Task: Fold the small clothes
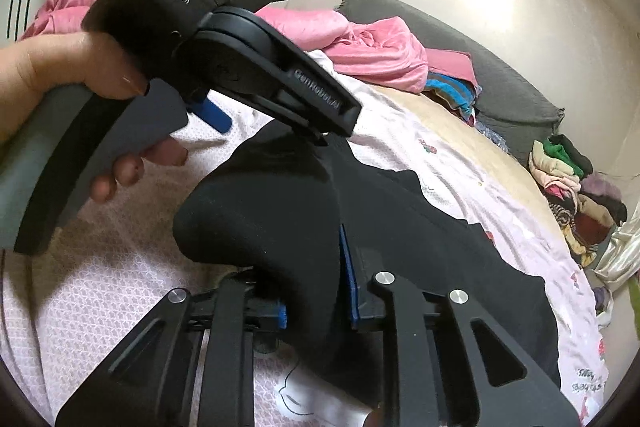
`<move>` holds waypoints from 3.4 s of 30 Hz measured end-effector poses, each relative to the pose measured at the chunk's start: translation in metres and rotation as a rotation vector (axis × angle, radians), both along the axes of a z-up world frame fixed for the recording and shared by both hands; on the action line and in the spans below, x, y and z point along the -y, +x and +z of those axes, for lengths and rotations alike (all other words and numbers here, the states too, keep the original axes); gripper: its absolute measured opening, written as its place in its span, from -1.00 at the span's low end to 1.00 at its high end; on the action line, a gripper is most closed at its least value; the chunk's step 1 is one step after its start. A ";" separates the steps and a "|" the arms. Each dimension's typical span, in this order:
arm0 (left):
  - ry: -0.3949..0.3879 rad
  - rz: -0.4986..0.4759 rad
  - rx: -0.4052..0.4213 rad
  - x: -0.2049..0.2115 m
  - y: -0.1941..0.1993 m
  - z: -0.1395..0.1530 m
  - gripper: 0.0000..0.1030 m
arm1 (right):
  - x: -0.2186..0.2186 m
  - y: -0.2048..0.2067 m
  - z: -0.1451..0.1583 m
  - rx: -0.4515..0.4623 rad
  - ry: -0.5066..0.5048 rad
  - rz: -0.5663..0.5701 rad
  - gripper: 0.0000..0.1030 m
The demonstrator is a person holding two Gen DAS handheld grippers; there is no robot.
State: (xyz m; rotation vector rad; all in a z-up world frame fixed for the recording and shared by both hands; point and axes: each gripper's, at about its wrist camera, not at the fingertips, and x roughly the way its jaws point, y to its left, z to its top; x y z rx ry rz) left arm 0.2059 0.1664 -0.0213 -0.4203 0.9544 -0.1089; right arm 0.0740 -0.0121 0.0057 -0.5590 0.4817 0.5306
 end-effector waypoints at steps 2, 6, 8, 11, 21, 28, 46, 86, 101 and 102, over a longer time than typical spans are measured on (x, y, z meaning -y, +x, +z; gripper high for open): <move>-0.043 -0.011 0.003 0.004 0.000 -0.001 0.81 | 0.002 -0.002 0.000 -0.007 0.013 0.000 -0.63; -0.095 -0.033 -0.003 0.014 0.002 -0.006 0.81 | 0.005 -0.007 0.003 -0.011 0.024 0.001 -0.63; -0.124 -0.033 -0.005 0.015 0.003 -0.008 0.71 | 0.006 -0.009 0.003 -0.014 0.028 0.003 -0.63; -0.173 -0.039 -0.009 0.016 0.005 -0.011 0.13 | 0.007 -0.011 0.002 -0.023 0.031 0.002 -0.63; -0.227 -0.071 0.028 0.021 0.001 -0.006 -0.66 | 0.005 -0.012 0.002 -0.021 0.020 -0.007 -0.64; -0.204 -0.088 0.078 0.030 -0.008 0.022 -0.70 | 0.021 -0.021 0.013 0.006 0.067 -0.018 -0.65; -0.065 -0.105 0.083 0.091 -0.007 0.065 -0.71 | 0.077 -0.038 0.036 -0.012 0.227 -0.090 -0.67; 0.053 -0.268 0.018 0.246 0.028 0.064 -0.64 | 0.209 -0.034 0.039 -0.127 0.449 -0.310 -0.69; 0.080 -0.313 -0.017 0.282 0.042 0.049 -0.48 | 0.243 -0.016 0.022 -0.263 0.596 -0.372 -0.69; 0.080 -0.316 -0.020 0.284 0.043 0.048 -0.47 | 0.244 -0.015 0.021 -0.270 0.602 -0.375 -0.69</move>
